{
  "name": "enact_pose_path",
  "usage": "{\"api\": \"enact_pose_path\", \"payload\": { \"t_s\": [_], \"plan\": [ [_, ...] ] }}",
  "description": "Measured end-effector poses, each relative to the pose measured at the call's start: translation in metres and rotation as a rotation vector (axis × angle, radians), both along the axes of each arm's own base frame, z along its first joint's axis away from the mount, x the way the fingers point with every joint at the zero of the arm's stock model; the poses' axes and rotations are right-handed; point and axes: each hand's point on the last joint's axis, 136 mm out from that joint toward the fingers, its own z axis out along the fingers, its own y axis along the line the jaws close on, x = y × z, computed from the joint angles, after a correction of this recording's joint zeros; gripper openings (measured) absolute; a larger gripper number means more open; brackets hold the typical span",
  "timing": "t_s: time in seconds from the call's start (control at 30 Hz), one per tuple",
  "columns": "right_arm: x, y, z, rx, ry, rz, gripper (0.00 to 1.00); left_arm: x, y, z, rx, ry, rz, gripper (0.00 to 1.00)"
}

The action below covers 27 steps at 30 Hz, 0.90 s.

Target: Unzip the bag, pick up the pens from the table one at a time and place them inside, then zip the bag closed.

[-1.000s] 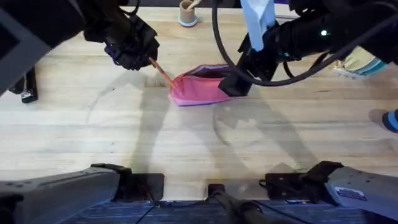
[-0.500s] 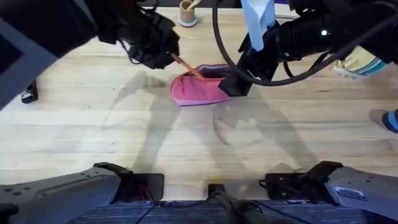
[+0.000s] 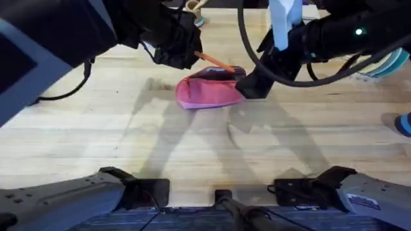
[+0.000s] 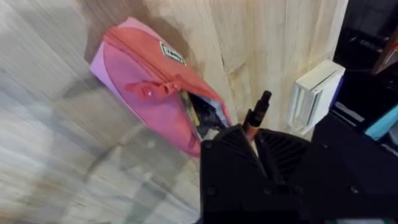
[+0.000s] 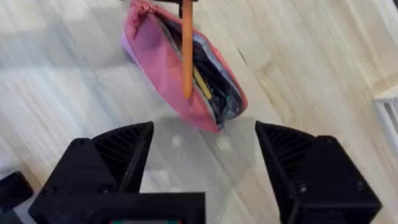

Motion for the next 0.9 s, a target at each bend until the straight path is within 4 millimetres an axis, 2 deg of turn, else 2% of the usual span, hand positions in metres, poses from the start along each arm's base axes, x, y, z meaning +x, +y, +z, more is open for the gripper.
{"api": "enact_pose_path", "payload": {
  "t_s": [0.4,0.7,0.9],
  "plan": [
    [-0.001,-0.001,-0.001,-0.003,0.007,-0.002,0.997,-0.001,-0.018,0.002,-0.034,-0.007,-0.01,0.044],
    [-0.011,-0.006,-0.007,-0.022,0.055,-0.01,0.998,-0.001,-0.032,-0.04,-0.019,0.128,0.009,0.044],
    [-0.018,-0.01,0.002,-0.012,0.036,-0.01,0.998,0.005,-0.047,-0.045,-0.059,0.129,0.04,0.044]
  ]
}}
